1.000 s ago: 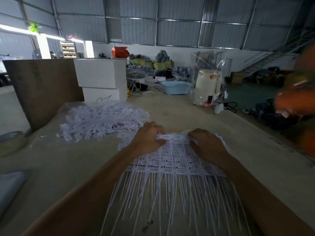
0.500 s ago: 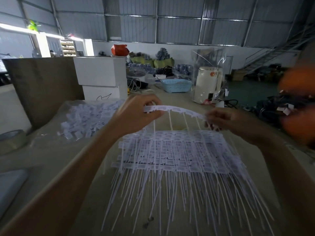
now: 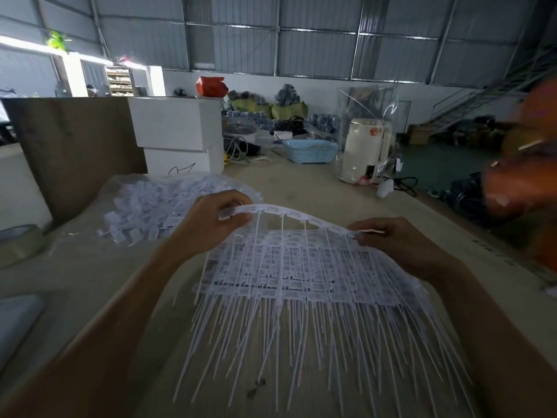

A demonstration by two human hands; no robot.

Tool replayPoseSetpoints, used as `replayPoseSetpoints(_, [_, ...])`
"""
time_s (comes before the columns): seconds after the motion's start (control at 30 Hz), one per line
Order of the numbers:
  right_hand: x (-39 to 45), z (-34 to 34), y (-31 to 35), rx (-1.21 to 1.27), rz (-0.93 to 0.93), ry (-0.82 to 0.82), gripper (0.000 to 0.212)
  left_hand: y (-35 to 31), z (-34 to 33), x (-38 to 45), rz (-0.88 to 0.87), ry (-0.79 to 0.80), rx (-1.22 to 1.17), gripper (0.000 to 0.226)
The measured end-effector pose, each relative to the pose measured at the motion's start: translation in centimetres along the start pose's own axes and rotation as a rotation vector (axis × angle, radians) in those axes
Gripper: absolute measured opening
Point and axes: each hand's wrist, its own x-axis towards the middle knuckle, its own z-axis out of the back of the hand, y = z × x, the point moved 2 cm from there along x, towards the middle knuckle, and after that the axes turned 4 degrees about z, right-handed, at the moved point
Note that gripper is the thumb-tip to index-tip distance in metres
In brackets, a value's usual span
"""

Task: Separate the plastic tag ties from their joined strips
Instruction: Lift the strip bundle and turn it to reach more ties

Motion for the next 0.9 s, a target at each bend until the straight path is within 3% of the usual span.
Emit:
replayPoseSetpoints(0.1, [0.2,-1.0,0.2,0.153,-0.004,-0.136,0.015,-1.4,0.5,1.0,0.014,0.132,-0.197,0.017])
replayPoseSetpoints(0.2, [0.0,-3.0,1.0,0.319,-0.039,-0.134,0.013,-4.3,0.0,1.9,0.004,0.174,-0.318,0.022])
replayPoseSetpoints(0.33, [-0.2,-4.5,2.5,0.452,-0.005,-0.169,0.022,-7.9,-3.8,2.6,-0.105,0.242,0.123,0.046])
replayPoseSetpoints(0.43, [-0.4,-4.7,3.4,0.629,0.000,-0.236,0.027,-9.4,-6.1,2.6,-0.240,0.128,0.355,0.033])
replayPoseSetpoints(0.53, [-0.5,-4.6,3.6,0.770,-0.047,-0.249,0.022,-10.0,-6.8,2.3,-0.331,0.010,0.384,0.024])
replayPoseSetpoints(0.7, [-1.1,-4.9,4.2,0.547,-0.083,-0.112,0.023,-9.9,-6.3,2.3,-0.470,-0.082,0.424,0.018])
replayPoseSetpoints(0.9, [-1.5,-4.9,5.6,0.071,0.197,-0.176,0.013,-9.1,-5.5,3.1,-0.409,0.082,0.303,0.022])
